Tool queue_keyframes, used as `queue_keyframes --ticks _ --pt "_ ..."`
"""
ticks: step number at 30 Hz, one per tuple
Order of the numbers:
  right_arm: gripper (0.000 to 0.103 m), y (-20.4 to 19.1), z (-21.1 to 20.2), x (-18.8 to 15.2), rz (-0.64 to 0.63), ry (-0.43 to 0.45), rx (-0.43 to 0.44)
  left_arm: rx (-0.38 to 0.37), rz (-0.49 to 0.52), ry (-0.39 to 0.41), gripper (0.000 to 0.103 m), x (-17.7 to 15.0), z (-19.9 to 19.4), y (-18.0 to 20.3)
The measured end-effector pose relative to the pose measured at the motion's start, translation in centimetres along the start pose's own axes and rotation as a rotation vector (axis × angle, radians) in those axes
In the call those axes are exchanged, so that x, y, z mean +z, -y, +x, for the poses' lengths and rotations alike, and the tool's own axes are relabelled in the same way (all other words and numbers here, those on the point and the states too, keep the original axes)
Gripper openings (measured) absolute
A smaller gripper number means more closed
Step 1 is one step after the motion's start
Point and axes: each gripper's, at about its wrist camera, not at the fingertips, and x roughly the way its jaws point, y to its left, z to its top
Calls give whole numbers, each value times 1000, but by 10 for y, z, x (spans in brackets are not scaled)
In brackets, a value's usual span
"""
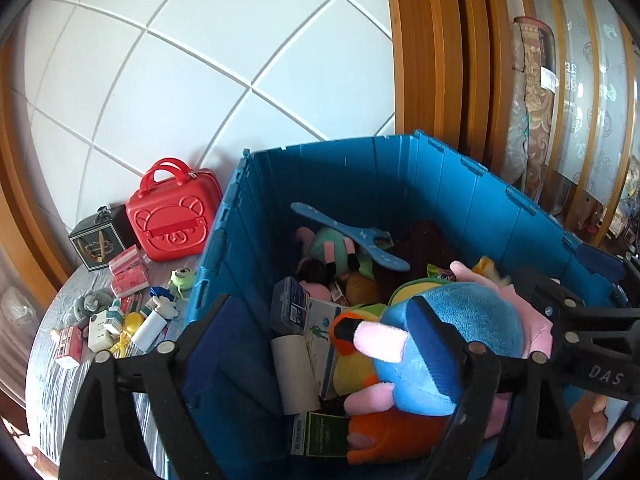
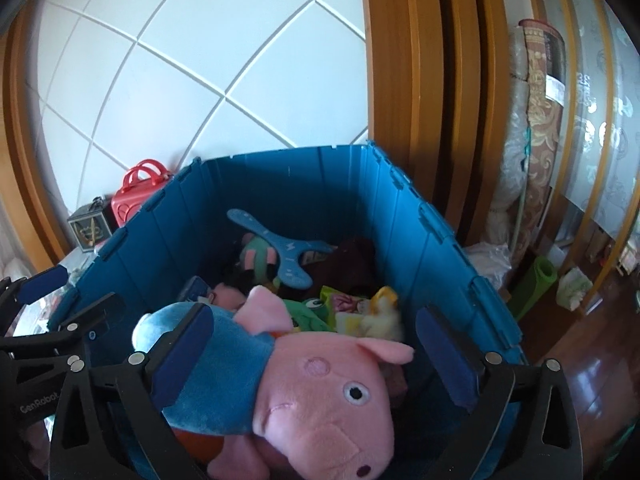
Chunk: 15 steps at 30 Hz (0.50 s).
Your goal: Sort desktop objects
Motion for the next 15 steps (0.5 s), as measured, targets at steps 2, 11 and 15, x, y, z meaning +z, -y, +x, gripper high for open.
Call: queue_keyframes --ticks 2,11,15 --pt "103 -2 -10 2 3 25 -7 9 -11 27 98 -1 -9 -6" --pt "103 -50 -36 6 -31 110 62 26 -88 129 101 -12 -51 -66" --pt "103 -89 -40 6 -59 125 131 77 -142 176 101 -22 -72 -109"
